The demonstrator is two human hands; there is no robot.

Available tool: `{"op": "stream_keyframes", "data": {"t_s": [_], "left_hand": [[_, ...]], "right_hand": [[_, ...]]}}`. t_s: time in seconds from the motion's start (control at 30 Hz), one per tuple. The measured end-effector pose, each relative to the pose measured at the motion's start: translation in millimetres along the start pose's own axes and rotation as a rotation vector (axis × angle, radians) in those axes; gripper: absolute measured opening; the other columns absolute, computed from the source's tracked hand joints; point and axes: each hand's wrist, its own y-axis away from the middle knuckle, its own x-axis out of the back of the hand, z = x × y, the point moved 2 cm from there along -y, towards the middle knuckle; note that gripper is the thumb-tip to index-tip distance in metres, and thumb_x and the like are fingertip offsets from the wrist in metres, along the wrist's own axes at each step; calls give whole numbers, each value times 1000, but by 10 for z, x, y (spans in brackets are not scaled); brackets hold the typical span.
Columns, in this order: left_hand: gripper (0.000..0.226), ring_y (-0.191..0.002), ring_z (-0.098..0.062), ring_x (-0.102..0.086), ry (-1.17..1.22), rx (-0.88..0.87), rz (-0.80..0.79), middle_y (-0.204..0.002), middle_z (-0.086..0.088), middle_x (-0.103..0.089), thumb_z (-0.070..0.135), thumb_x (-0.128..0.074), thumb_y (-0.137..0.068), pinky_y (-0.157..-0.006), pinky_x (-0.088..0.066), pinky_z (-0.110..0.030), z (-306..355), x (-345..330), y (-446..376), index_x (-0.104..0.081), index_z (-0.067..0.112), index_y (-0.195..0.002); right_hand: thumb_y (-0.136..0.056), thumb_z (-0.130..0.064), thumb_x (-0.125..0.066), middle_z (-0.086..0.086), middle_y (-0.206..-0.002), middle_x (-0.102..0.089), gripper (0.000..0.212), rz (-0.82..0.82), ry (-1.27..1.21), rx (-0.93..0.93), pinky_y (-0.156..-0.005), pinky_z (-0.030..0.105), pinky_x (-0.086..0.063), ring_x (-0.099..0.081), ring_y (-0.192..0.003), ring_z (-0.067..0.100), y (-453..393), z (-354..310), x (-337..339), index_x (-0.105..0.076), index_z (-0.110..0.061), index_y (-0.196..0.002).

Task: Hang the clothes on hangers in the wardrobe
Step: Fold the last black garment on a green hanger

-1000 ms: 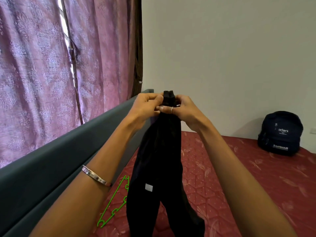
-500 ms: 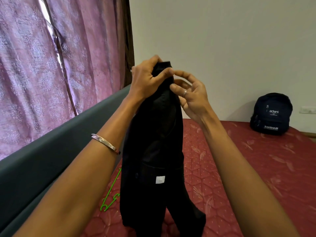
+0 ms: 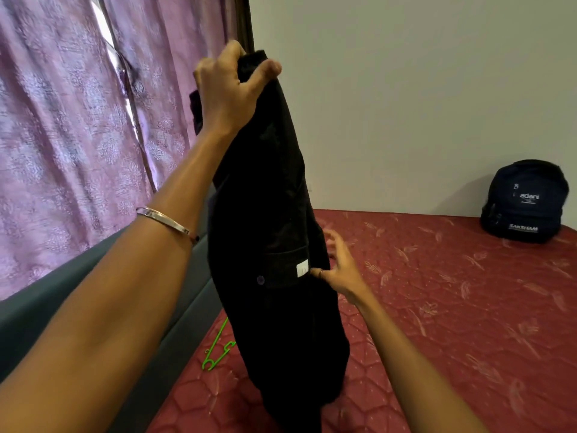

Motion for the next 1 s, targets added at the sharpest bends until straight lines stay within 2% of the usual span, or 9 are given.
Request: {"op": "stream_keyframes", "data": {"t_s": [0.03, 0.1, 0.23, 0.43, 0.63, 0.7, 0.77, 0.83, 1.0], "left_hand": [[64, -60, -8, -39, -51, -5, 28, -62, 5, -41, 85, -31, -68, -70, -33, -29, -13, 47, -50, -39, 22, -69], [73, -70, -15, -39, -201, -15, 65, -71, -3, -44, 84, -22, -70, -75, -31, -27, -36, 151, -120, -45, 15, -80], [64, -71, -15, -36, -378, 60, 117, -76, -3, -44, 78, -25, -81, -87, -29, -28, -88, 369, -145, -38, 15, -86], [47, -86, -21, -48, -492, 99, 139, -82, -5, -50, 62, -31, -92, -94, -25, -31, -52, 420, -75, -46, 17, -89], [97, -96, -22, -50, -543, 76, 138, -85, -2, -55, 83, 0, -67, -91, -23, -34, -4, 382, 3, -57, 11, -98], [104, -96, -23, -50, -559, 78, 137, -86, -4, -58, 80, 13, -62, -90, -24, -34, 44, 387, -6, -57, 11, -97], [105, -98, -24, -50, -581, 89, 110, -94, -8, -61, 79, 15, -61, -90, -25, -35, 82, 381, -17, -57, 12, -99], [104, -100, -24, -50, -617, 93, 83, -98, -9, -61, 79, 11, -61, -91, -25, -35, 106, 383, -5, -56, 12, -102], [89, -108, -26, -52, -634, 145, 9, -95, -10, -60, 77, 3, -68, -98, -25, -40, -121, 349, 69, -49, 13, -101]], "right_hand": [[-75, -5, -75, 4, -123, -59, 59, -87, 30, -21, -96, 41, -51, -58, -114, 24, 28, 70, -31, -52, -22, -128], [-75, 7, -67, 0, -93, -69, 38, 27, 42, -33, -79, 39, -57, -68, -91, 25, 46, 130, -29, -60, -14, -105], [-73, 15, -55, 2, -88, -61, 52, 400, 142, 130, -59, 30, -43, -59, -70, 20, 55, -17, 30, -43, -20, -109], [-66, 7, -53, 6, -92, -65, 34, 95, 386, 474, -68, 24, -49, -65, -75, 27, 191, 89, -333, -66, -8, -93], [-91, -33, -61, 2, -115, -68, 32, -359, -205, 24, -94, 28, -51, -63, -111, 17, 282, 14, -430, -67, -12, -114], [-75, -45, -74, -6, -119, -62, 49, -339, -108, 48, -93, 22, -49, -59, -112, 8, 282, -15, -516, -64, -17, -114], [-75, -37, -79, 4, -112, -63, 45, -290, -105, 45, -91, 33, -52, -62, -104, 13, 245, 24, -599, -67, -6, -106], [-86, -20, -70, 22, -100, -65, 31, -250, -191, 15, -87, 46, -51, -64, -92, 24, 248, 136, -618, -63, 9, -97], [-93, -24, -56, 12, -85, -59, 35, -116, -255, -61, -70, 42, -46, -55, -79, 24, 265, 342, -282, -57, 11, -95]]}}
